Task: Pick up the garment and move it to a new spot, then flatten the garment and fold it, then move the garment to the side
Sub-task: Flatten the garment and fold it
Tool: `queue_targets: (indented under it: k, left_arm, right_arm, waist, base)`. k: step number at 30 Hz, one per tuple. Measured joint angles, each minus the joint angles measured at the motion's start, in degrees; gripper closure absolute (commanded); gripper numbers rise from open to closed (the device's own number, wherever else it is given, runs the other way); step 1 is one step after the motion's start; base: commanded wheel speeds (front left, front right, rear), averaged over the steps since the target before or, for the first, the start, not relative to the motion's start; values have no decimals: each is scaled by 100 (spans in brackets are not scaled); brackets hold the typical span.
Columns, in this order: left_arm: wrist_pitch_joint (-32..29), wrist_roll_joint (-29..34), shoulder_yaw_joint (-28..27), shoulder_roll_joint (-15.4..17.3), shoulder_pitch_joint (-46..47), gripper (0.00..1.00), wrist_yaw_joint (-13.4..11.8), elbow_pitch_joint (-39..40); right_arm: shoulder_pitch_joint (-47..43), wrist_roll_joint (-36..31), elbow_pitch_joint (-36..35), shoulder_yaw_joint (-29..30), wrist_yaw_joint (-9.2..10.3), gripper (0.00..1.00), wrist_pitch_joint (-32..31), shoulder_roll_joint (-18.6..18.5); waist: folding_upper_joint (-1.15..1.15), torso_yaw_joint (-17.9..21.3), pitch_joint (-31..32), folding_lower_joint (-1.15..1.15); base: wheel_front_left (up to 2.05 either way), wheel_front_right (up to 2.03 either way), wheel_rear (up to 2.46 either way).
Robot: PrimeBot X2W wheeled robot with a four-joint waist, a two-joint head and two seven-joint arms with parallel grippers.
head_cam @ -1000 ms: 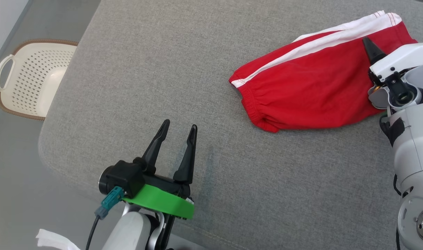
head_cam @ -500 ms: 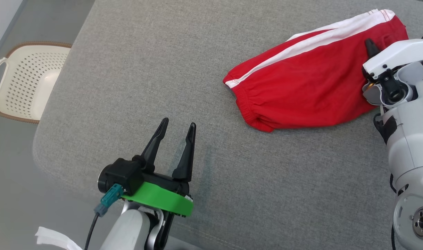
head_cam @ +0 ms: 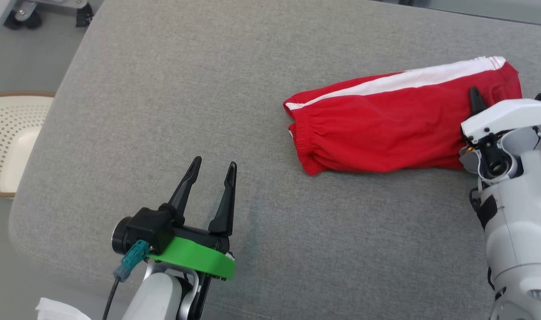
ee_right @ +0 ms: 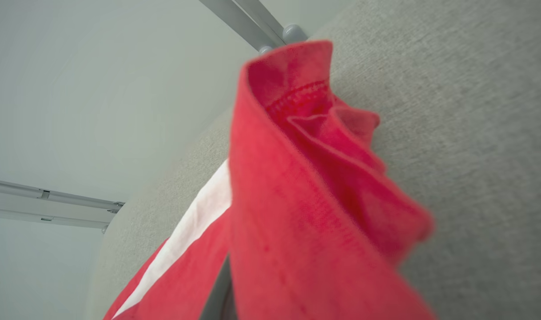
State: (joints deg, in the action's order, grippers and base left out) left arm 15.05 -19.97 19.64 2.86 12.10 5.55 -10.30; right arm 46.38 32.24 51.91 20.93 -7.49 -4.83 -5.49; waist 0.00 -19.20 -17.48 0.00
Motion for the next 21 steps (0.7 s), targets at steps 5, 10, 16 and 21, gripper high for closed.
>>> queue_targets:
  k: [5, 10, 16, 21]
  left_arm:
    - [0, 94, -119, -1, -33, 0, 44, -9]
    - [0, 164, -166, -2, -144, 0, 54, -26]
    - [0, 238, -205, -1, -292, 0, 86, -66]
    - [0, 274, -219, -1, -313, 0, 104, -81]
  right_arm:
    - [-597, 47, -509, 104, 1, 100, 191, 126]
    - [-1144, 34, -975, 250, 1, 100, 277, 231]
    - [-1719, 113, -1261, 492, 2, 100, 342, 255]
    - [-1821, 144, -1171, 481, 1, 100, 476, 264]
  waist:
    - [0, 321, 203, 0]
    - [0, 589, 410, 0]
    - [0, 861, 660, 0]
    - [0, 966, 769, 0]
  base:
    - [0, 0, 0]
    - [0, 0, 0]
    - [0, 0, 0]
    - [0, 0, 0]
